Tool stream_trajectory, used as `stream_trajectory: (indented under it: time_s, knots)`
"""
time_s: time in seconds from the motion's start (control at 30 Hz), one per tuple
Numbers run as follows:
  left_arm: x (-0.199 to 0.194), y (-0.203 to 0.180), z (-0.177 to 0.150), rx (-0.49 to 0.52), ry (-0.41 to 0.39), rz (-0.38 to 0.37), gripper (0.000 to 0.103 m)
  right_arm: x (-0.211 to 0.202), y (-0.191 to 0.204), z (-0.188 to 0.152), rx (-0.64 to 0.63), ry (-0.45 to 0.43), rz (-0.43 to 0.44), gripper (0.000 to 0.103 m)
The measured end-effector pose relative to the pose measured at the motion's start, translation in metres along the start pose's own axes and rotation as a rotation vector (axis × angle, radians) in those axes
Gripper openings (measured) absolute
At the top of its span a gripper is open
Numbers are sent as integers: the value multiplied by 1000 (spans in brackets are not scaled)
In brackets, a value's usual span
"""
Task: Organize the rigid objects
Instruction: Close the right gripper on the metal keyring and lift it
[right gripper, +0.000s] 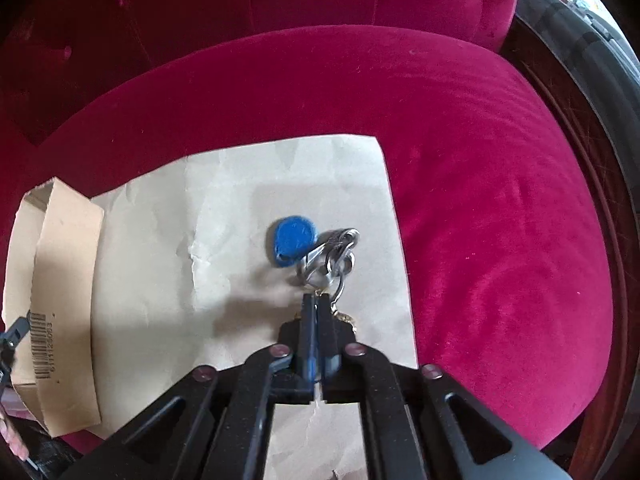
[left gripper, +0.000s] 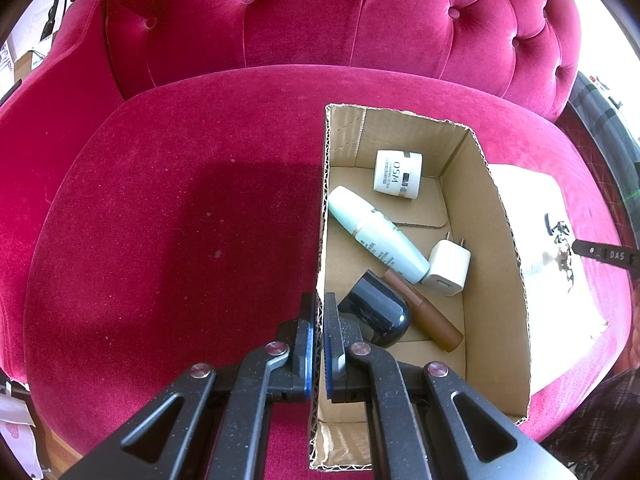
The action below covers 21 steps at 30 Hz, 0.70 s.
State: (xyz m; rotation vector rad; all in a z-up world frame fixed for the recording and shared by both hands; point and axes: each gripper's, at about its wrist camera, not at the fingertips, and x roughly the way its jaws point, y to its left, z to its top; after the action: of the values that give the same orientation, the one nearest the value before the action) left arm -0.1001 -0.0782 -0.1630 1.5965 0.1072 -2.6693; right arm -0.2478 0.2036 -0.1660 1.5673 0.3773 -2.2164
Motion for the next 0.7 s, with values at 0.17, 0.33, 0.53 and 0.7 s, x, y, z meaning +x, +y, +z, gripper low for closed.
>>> stream_trajectory:
  time_s: [0.17, 0.33, 0.53, 0.7]
  knots:
    - [0, 1, 0, 0, 0, 1, 3, -6, 14, 1, -5, -21, 3, 0]
    - [0, 2, 0, 0, 0, 1, 3, 1, -2, 4, -3, -35, 4, 0]
    - [1, 5, 0, 2, -1, 2, 3, 7, -19, 13, 16, -42, 4, 0]
    - [1, 9, 0, 4, -1, 2, 3, 19, -19, 16, -4, 5, 36, 20]
